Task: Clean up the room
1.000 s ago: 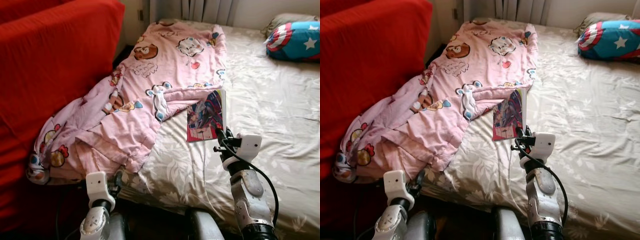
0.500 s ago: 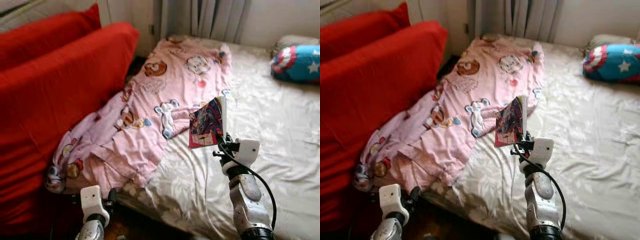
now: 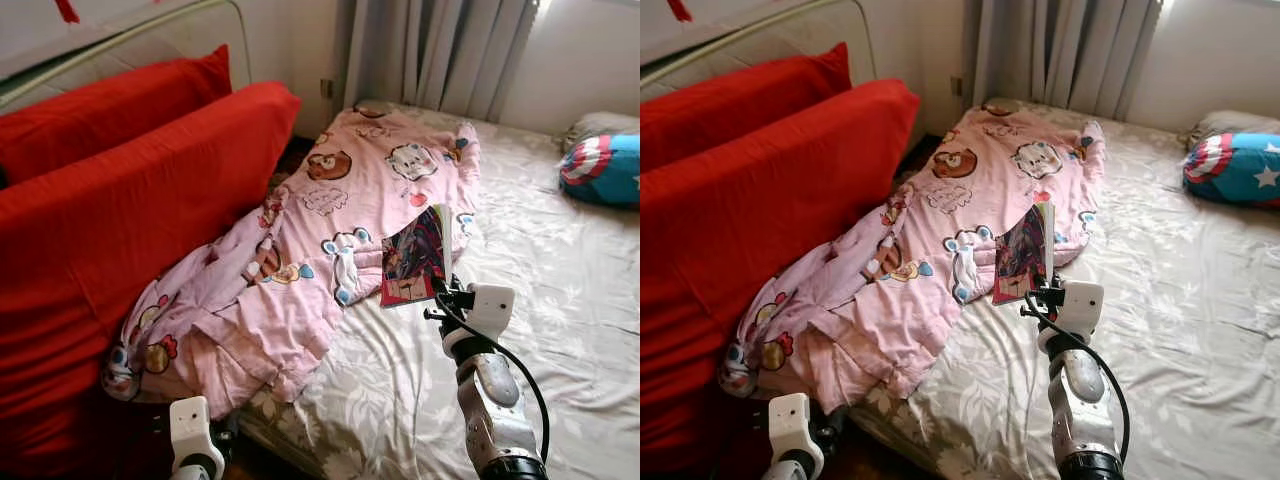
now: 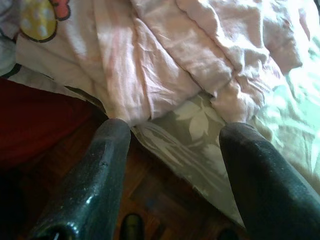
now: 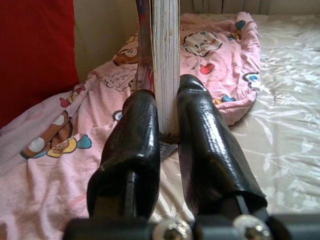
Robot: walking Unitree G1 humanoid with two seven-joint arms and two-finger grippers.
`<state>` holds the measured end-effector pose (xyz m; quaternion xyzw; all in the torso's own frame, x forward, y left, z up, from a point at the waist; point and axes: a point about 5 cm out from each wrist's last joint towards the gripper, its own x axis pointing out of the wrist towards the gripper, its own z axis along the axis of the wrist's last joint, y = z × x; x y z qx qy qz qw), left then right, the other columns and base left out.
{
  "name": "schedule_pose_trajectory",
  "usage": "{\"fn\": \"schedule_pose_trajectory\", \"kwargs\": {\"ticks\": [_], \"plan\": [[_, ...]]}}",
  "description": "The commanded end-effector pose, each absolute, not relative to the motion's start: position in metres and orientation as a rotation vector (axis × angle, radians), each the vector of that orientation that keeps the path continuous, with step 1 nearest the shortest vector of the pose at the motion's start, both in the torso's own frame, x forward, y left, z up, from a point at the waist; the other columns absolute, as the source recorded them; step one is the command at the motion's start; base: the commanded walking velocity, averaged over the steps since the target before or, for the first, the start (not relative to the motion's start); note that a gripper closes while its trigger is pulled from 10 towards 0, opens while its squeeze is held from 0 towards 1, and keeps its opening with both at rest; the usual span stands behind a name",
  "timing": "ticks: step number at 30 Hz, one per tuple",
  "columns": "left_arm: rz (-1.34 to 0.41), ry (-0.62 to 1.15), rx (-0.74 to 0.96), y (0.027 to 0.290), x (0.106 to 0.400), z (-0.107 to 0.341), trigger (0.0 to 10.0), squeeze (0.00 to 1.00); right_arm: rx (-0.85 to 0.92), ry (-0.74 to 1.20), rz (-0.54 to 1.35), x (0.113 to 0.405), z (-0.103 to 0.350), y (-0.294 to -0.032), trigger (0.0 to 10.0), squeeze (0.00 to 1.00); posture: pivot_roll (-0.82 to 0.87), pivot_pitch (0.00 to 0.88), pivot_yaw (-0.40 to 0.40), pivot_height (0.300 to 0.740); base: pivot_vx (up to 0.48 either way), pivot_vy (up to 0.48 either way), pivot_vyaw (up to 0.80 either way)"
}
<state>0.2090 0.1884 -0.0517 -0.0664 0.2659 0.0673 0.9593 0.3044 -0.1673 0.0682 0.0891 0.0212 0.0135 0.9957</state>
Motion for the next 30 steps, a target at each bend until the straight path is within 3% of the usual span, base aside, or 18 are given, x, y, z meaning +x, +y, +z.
{"fn": "schedule_pose_trajectory", "kwargs": {"ticks": [1,22,30], "plan": [[0.143,0.595,-0.120,0.191,0.202,-0.059,10.0,0.00,0.172,0.004,0.011,0.309,0.076,-0.170,10.0,0.00,-0.01,0.040,-0.050,0.740,0.000,0.000,0.00],[0.093,0.681,-0.068,0.189,0.197,-0.067,10.0,0.00,0.179,0.035,-0.005,0.307,0.069,-0.166,10.0,0.00,-0.01,0.085,-0.033,0.740,0.000,0.000,-0.74],[0.145,0.704,-0.122,0.190,0.195,-0.070,10.0,0.00,0.177,0.036,-0.009,0.308,0.069,-0.166,10.0,0.00,-0.01,0.091,-0.032,0.740,0.000,0.000,-0.77]]}}
